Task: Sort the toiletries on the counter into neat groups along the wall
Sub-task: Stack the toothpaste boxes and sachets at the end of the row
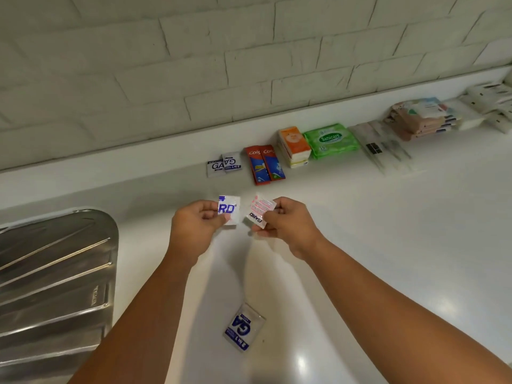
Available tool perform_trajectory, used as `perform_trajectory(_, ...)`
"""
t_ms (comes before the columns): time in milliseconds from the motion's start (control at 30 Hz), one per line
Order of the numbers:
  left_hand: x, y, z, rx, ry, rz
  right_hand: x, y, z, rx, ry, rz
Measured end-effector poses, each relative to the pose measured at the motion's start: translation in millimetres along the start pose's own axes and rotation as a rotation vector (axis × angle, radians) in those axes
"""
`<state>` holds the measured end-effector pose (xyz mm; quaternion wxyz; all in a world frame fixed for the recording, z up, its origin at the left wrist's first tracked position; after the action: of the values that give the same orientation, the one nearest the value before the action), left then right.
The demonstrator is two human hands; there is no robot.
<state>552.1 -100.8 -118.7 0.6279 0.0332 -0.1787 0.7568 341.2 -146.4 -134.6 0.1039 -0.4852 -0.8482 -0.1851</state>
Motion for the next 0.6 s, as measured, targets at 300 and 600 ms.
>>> perform_trajectory(300,-62.7,-11.3,15.2,0.02,0.0,0.198,-45.0,-25.8,-24.7,0.043,-0.059,-0.041)
perform_trajectory(600,-140.5,-7.7,17.1,0.217,-0.039,0.187,-65.2,-51.3,-43.8,0.126,-0.089,-0.066)
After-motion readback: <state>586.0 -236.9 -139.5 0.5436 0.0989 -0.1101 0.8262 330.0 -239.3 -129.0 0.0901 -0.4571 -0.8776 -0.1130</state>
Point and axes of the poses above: each hand's wrist, its own x-axis away from the middle knuckle, its own y-axis out of the palm, z = x × y, the point moved 10 cm from there along -x, towards the middle knuckle, and after that the axes turned 15 degrees about -z, right-handed, at the moved point
